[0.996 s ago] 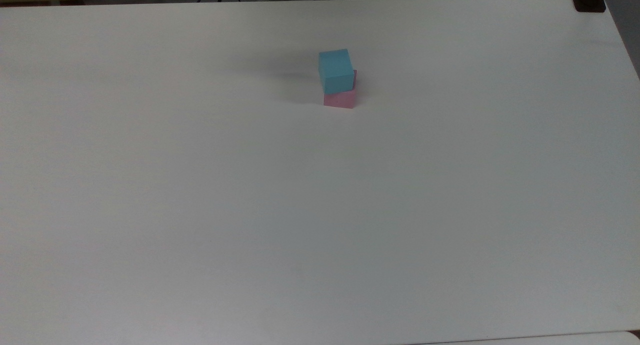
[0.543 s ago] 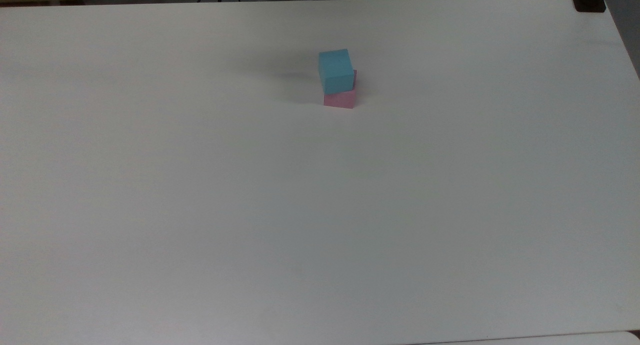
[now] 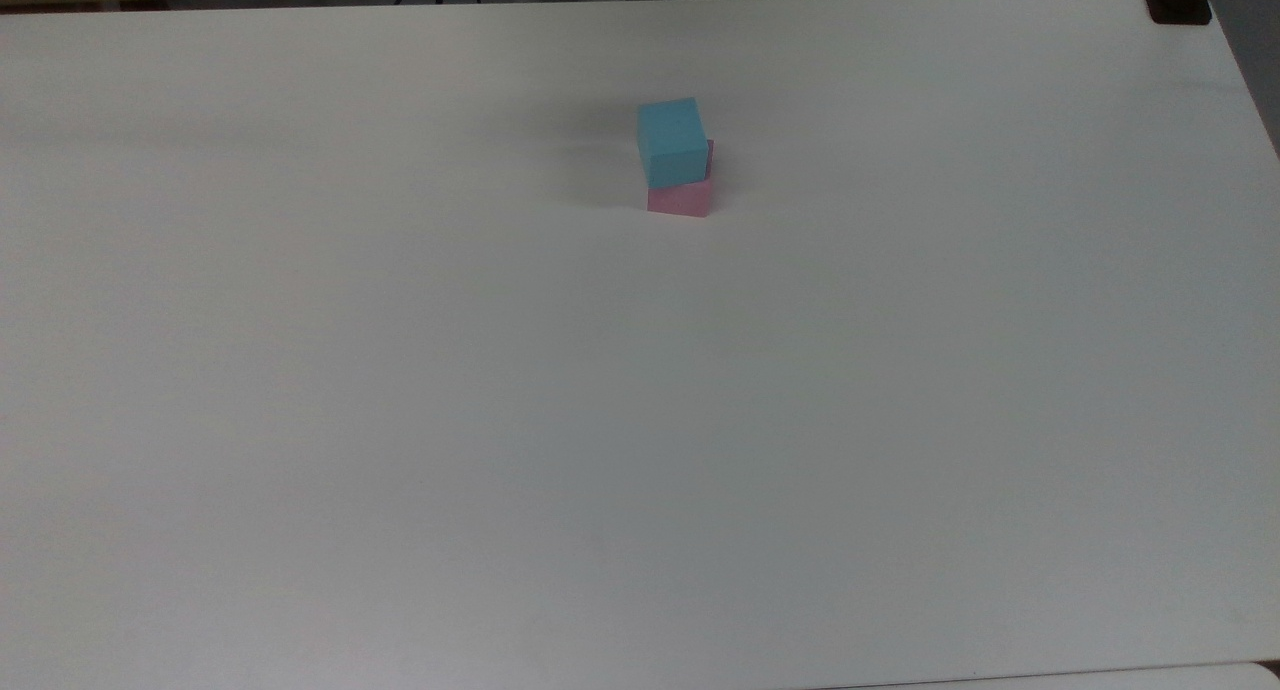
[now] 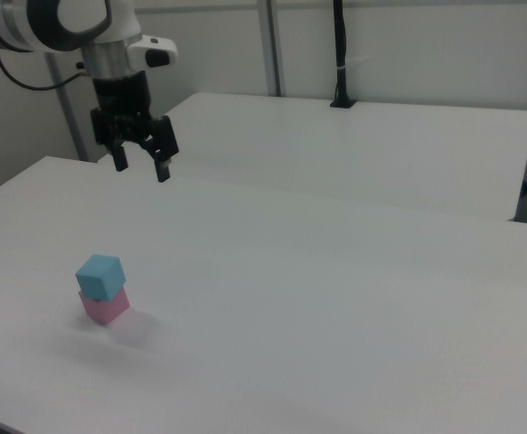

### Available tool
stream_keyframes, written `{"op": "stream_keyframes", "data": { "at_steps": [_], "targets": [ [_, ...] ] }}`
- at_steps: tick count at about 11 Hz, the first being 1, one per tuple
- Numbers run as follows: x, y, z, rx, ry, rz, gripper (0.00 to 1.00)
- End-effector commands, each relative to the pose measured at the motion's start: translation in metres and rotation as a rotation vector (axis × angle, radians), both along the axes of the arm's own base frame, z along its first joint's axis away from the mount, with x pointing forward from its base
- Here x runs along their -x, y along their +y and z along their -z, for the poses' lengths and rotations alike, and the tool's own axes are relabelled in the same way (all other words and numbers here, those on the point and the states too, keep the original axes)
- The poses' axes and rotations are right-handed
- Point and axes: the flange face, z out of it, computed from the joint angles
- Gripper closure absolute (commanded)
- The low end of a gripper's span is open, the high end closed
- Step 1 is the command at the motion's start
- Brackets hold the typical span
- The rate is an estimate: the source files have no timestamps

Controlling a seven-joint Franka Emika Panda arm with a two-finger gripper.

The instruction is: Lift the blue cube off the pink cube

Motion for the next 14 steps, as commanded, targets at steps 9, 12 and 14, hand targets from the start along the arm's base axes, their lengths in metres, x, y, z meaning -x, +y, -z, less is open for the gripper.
{"op": "stream_keyframes", "data": {
  "at_steps": [9, 12, 14],
  "targets": [
    [0.013, 0.139, 0.169, 0.008, 0.270, -0.172, 0.00],
    [0.005, 0.165, 0.195, 0.003, 0.263, -0.134, 0.00],
    [-0.002, 0.174, 0.215, 0.007, 0.271, -0.112, 0.00]
  ]
}}
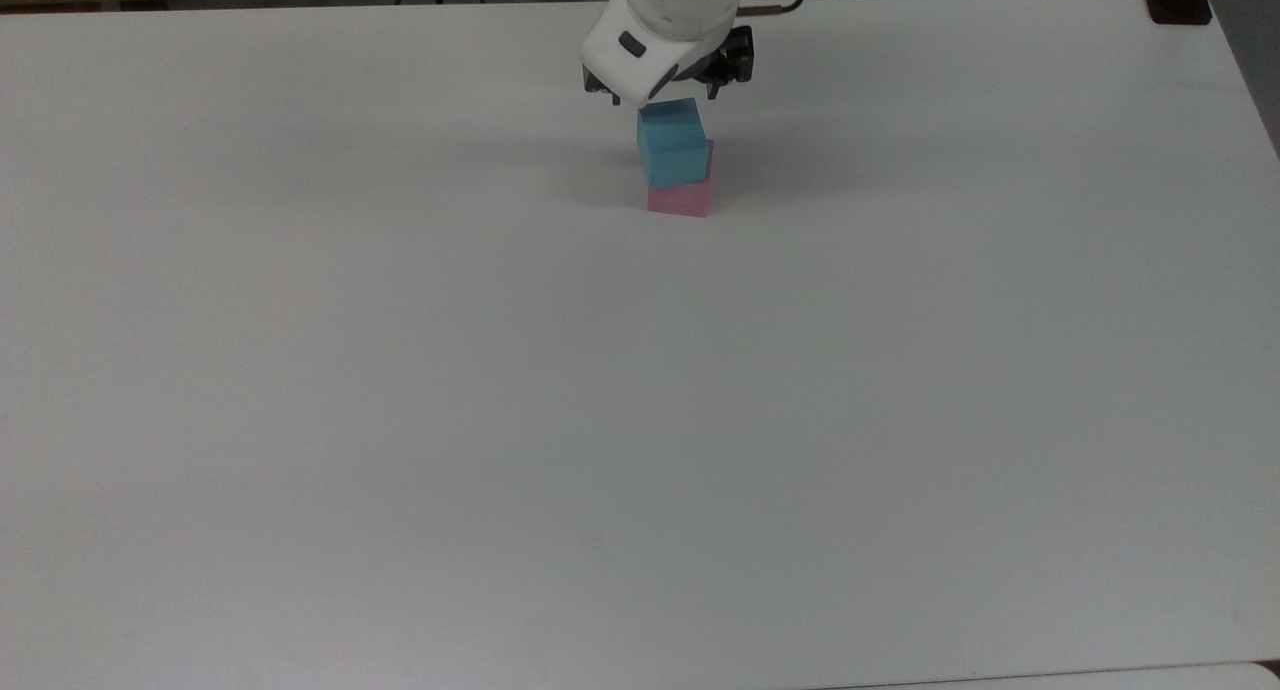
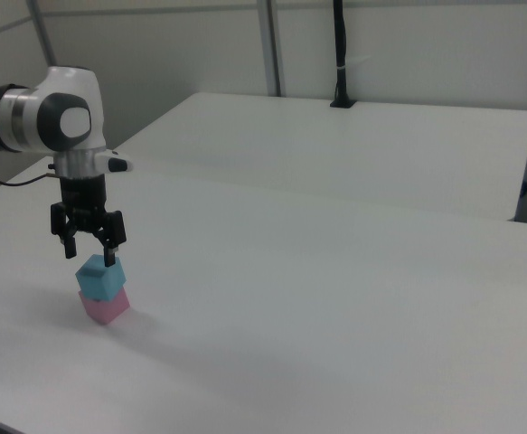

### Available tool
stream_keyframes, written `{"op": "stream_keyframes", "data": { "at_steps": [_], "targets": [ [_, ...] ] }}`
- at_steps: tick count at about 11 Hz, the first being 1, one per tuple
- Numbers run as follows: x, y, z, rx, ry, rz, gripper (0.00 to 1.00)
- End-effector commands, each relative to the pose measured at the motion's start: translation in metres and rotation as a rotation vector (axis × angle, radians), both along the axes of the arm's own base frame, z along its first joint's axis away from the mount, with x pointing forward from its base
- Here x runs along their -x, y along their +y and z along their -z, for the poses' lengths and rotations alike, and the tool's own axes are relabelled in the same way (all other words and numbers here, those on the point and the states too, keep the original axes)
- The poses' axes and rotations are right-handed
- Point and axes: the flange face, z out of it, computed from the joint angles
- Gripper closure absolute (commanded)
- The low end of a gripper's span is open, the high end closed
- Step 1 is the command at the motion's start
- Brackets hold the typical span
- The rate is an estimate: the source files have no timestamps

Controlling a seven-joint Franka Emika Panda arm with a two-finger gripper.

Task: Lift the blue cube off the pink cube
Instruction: 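Lower the open gripper over the light blue cube on the pink cube, then close the gripper on the light blue cube and lift it, then carry the light blue cube sideways away from the pink cube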

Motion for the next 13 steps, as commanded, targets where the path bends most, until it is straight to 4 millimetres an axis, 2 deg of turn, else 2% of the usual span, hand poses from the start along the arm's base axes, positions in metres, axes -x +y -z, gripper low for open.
{"op": "stream_keyframes", "data": {
  "at_steps": [1, 3, 5, 6, 7, 8, 11, 13],
  "targets": [
    [-0.006, 0.020, 0.025, -0.003, -0.020, 0.054, 0.00],
    [-0.008, 0.022, 0.037, 0.000, -0.006, 0.059, 0.00],
    [-0.006, 0.033, 0.041, 0.000, 0.001, 0.039, 0.20],
    [-0.007, 0.033, 0.039, -0.001, 0.000, 0.032, 0.36],
    [-0.011, 0.029, 0.028, -0.009, -0.013, 0.026, 0.46],
    [-0.016, 0.021, 0.014, -0.017, -0.023, 0.022, 0.49],
    [-0.033, -0.048, -0.037, -0.056, -0.012, -0.014, 0.49],
    [-0.038, -0.111, -0.045, -0.089, -0.024, -0.061, 0.49]
  ]
}}
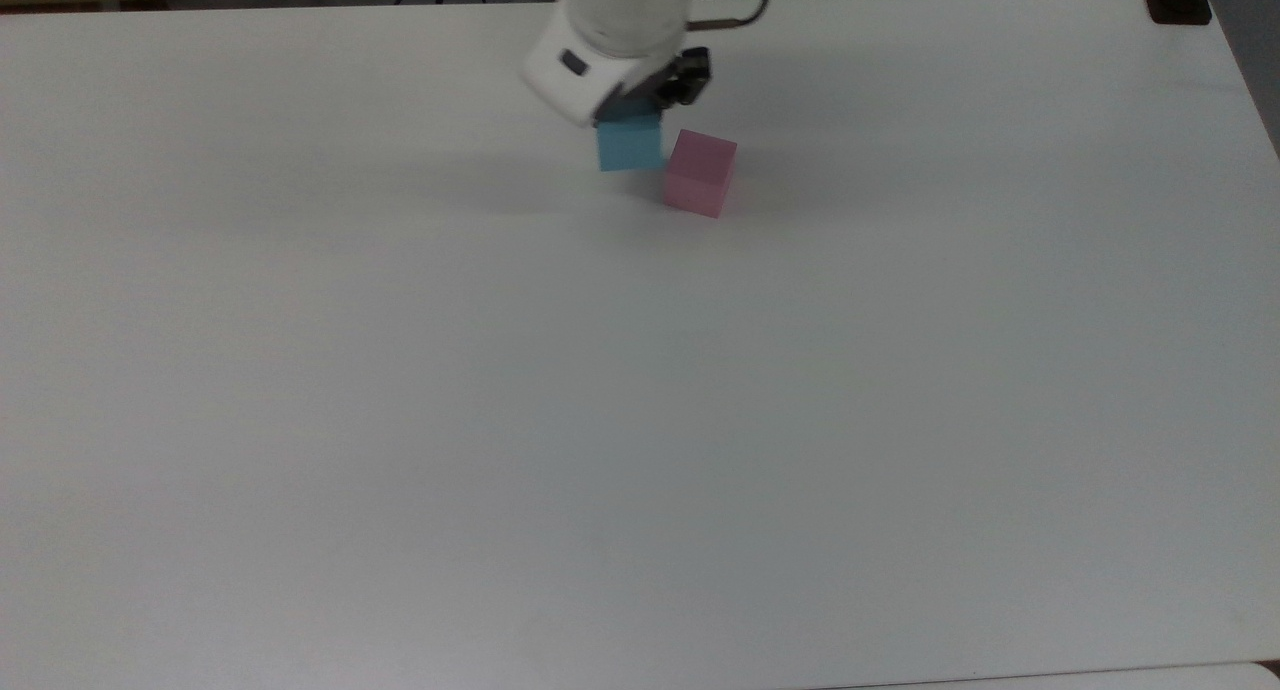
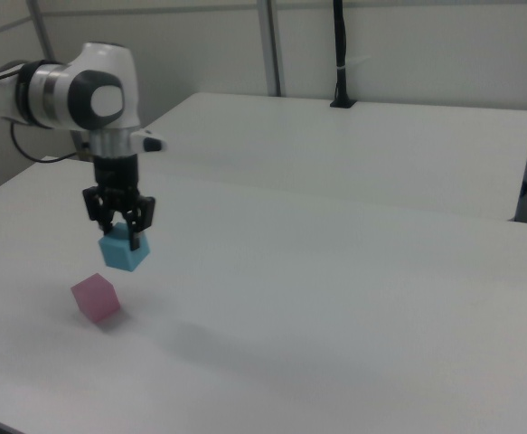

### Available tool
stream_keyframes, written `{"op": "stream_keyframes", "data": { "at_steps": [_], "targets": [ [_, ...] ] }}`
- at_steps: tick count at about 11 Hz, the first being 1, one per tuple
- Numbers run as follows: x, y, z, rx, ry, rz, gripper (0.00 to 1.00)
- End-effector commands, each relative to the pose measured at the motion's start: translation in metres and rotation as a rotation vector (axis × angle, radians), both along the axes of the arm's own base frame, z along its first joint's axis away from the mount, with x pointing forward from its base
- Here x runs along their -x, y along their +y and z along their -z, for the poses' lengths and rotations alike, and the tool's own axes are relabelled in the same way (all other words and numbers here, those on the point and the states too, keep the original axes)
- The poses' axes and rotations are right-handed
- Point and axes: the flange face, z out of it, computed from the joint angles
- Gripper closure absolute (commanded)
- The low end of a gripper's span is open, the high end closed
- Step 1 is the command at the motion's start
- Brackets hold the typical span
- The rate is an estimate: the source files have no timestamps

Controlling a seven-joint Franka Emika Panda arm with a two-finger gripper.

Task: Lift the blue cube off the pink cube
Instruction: 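Carry the light blue cube sideways away from the pink cube, then lower the light blue cube onto the table and open the gripper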

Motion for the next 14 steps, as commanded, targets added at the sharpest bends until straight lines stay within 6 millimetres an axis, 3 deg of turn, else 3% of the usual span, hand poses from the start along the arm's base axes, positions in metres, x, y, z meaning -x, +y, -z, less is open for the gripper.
{"op": "stream_keyframes", "data": {
  "at_steps": [1, 4, 7, 10, 13, 14],
  "targets": [
    [-0.004, -0.095, -0.012, -0.062, -0.013, -0.073, 0.49],
    [-0.009, -0.199, -0.001, -0.063, -0.090, -0.087, 0.49],
    [-0.017, -0.257, 0.024, -0.041, -0.148, -0.076, 0.49],
    [-0.035, -0.274, 0.083, -0.022, -0.163, -0.053, 0.49],
    [-0.039, -0.277, 0.107, 0.003, -0.138, -0.071, 0.48],
    [-0.039, -0.278, 0.108, 0.006, -0.133, -0.072, 0.32]
  ]
}}
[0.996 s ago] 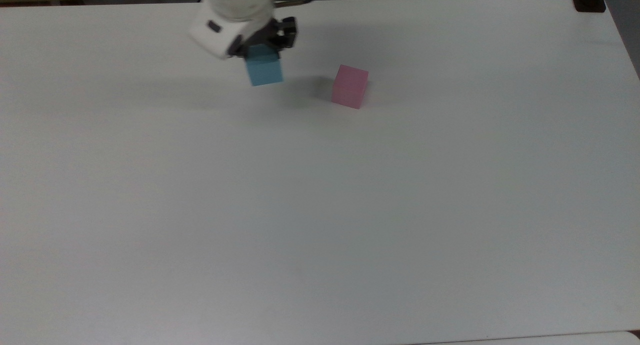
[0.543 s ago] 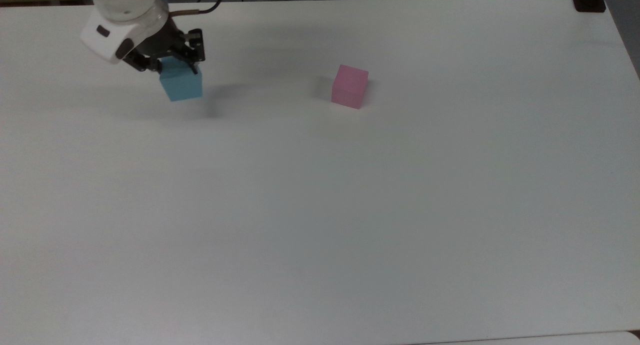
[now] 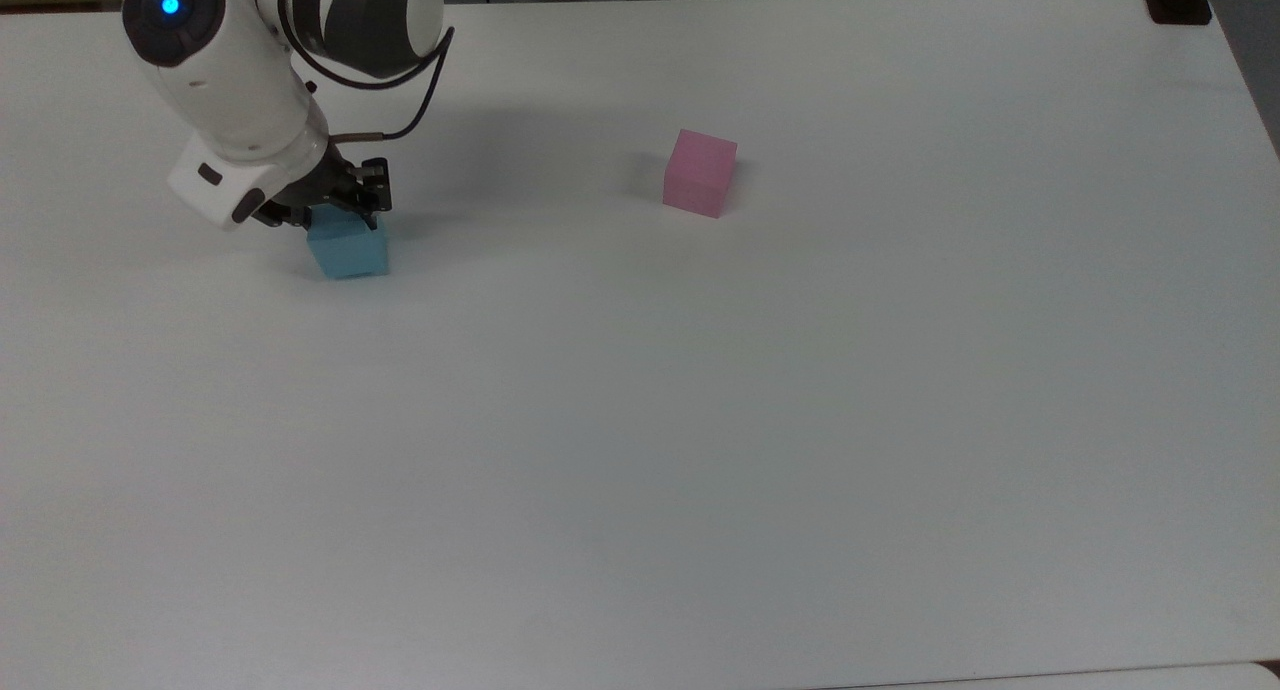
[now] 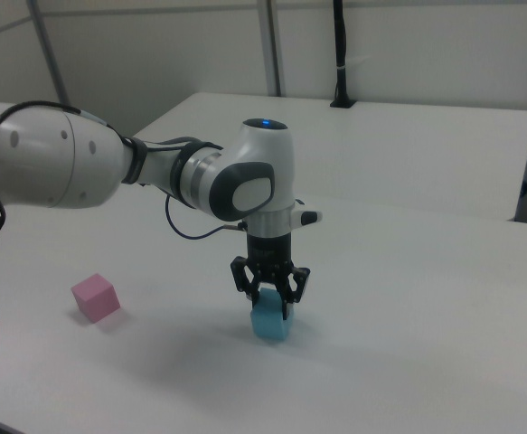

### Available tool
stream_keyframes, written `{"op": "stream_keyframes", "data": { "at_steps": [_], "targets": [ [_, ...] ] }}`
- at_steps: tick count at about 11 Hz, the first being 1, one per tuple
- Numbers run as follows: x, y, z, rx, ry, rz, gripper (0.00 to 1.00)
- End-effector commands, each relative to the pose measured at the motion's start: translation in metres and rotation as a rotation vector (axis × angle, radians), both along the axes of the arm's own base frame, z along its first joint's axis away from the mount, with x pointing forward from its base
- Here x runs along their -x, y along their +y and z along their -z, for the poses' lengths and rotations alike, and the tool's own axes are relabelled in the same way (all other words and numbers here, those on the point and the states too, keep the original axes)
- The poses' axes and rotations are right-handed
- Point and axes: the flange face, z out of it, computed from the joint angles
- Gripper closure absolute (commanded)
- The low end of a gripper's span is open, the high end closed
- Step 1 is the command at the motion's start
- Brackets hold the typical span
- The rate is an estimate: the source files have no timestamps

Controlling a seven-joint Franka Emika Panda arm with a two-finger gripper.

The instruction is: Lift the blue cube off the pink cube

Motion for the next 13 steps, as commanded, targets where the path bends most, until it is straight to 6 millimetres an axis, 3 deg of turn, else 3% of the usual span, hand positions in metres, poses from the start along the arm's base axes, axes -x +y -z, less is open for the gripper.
{"op": "stream_keyframes", "data": {
  "at_steps": [1, 3, 4, 8, 12, 13],
  "targets": [
    [-0.001, -0.002, -0.004, 0.026, -0.007, -0.009, 0.00],
    [-0.001, -0.002, -0.008, 0.033, -0.013, 0.025, 0.00],
    [0.002, -0.007, -0.021, 0.039, -0.027, 0.061, 0.00],
    [0.027, 0.003, -0.134, 0.042, -0.138, 0.295, 0.00],
    [0.062, 0.059, -0.250, 0.047, -0.131, 0.467, 0.00],
    [0.074, 0.068, -0.269, 0.042, -0.120, 0.475, 0.00]
  ]
}}
